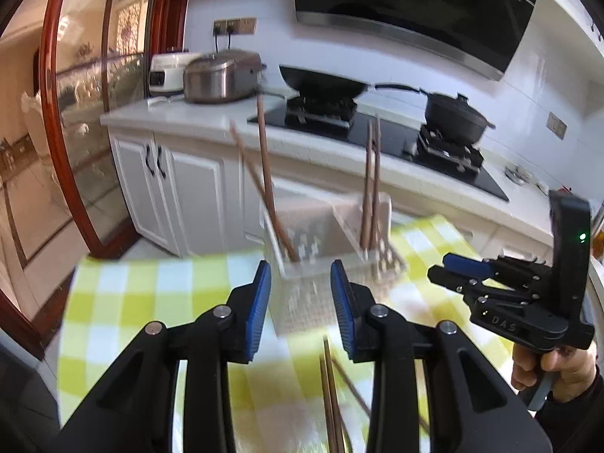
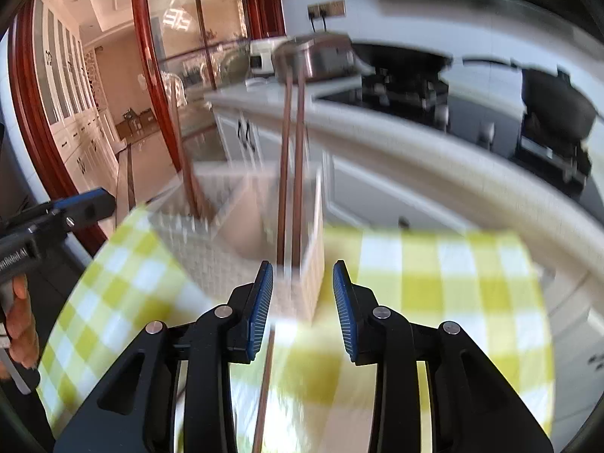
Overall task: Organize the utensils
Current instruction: 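Move both open tools back down toward the remaining chopsticks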
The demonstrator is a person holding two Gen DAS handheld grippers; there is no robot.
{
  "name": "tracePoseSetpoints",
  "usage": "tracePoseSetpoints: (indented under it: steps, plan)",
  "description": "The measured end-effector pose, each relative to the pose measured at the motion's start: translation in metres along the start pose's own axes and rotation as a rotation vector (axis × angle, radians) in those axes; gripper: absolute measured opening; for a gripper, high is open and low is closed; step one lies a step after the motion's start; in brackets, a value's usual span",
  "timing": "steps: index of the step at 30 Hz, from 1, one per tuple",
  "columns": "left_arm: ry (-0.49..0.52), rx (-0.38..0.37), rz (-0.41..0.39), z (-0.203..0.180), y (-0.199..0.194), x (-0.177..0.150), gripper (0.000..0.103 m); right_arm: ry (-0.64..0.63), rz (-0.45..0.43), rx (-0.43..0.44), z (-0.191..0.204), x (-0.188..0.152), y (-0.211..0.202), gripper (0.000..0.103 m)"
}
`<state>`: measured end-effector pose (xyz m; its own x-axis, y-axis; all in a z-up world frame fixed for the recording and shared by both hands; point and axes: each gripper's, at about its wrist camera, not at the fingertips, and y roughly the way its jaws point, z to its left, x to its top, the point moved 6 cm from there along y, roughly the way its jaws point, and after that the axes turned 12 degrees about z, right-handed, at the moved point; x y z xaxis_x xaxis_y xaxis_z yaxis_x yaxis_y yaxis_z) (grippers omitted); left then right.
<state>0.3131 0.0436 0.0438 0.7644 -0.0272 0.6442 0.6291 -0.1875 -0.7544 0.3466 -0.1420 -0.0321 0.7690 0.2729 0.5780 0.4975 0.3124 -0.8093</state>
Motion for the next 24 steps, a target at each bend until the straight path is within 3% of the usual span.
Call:
tracePoseSetpoints:
  steps: [4,8,14,24]
  plan:
    - [0.009,-0.026,0.069,-0.006,0.027,-0.057,0.032,-0.005,0.053,-0.008,0.004,-0.049,0.022,0.031]
    - [0.011,-0.050,0.131,-0.009,0.051,-0.095,0.019,-0.016,0.086,0.010,0.011,-0.075,0.035,0.031]
    - [0.034,-0.061,0.195,-0.013,0.074,-0.120,0.014,-0.057,0.117,0.017,0.021,-0.090,0.046,0.031]
    - [0.068,-0.060,0.251,-0.020,0.096,-0.131,0.014,-0.084,0.156,0.019,0.024,-0.095,0.056,0.031]
